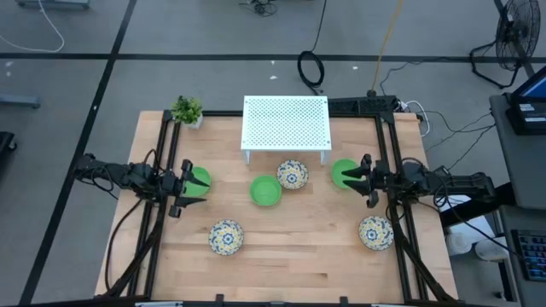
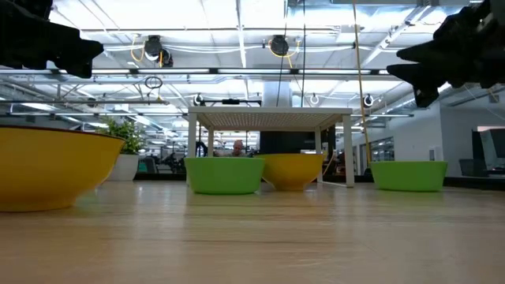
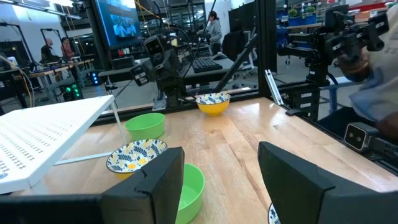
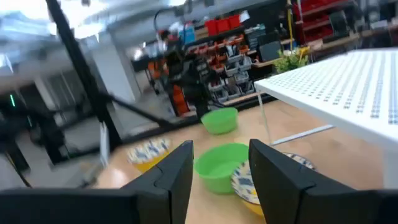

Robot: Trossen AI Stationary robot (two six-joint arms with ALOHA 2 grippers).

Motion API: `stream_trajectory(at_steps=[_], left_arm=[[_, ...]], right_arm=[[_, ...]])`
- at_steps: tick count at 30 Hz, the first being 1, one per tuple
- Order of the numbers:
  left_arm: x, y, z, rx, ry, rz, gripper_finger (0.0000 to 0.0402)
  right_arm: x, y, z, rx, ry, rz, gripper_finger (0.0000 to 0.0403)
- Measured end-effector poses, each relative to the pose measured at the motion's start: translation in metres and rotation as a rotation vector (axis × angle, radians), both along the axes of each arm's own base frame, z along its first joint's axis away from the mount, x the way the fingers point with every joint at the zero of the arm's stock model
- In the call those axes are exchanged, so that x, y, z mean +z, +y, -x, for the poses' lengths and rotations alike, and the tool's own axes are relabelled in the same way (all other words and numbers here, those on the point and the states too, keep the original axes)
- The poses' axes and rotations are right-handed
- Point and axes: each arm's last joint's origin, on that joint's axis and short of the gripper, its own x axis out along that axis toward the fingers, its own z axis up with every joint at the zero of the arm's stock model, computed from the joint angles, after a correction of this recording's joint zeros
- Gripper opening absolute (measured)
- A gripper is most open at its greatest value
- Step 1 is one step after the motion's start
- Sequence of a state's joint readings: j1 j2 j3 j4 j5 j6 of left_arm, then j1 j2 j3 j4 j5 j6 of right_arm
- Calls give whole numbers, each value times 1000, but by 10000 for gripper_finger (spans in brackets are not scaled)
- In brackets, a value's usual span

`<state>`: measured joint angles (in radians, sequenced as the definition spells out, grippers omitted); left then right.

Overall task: Pick & Place Mini bowls
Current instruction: Put the top blue and yellow patterned bowl on the shelf

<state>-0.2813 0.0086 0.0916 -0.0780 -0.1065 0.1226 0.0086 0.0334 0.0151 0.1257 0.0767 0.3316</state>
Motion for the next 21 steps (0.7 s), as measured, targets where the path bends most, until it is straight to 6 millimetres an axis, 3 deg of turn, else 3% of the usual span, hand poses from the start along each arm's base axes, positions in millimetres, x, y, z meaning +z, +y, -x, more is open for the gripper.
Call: stream_trajectory(at_steps=[8,14,17,19,21], left_arm=[[0,0,0,0,1,0,212],[0,0,0,0,1,0,212],[0,0,0,0,0,0,212],[0,0,0,0,0,0,212],[0,0,0,0,0,0,212]], right_arm=[[6,0,1,10,-65,-98,144],[11,-4,1,-126,-122,-51,146],[14,-2,-3,-99,-115,-13,162],[9,-1,-10,-90,-1,6,181],[27,1,-18,-82,31,28,205]])
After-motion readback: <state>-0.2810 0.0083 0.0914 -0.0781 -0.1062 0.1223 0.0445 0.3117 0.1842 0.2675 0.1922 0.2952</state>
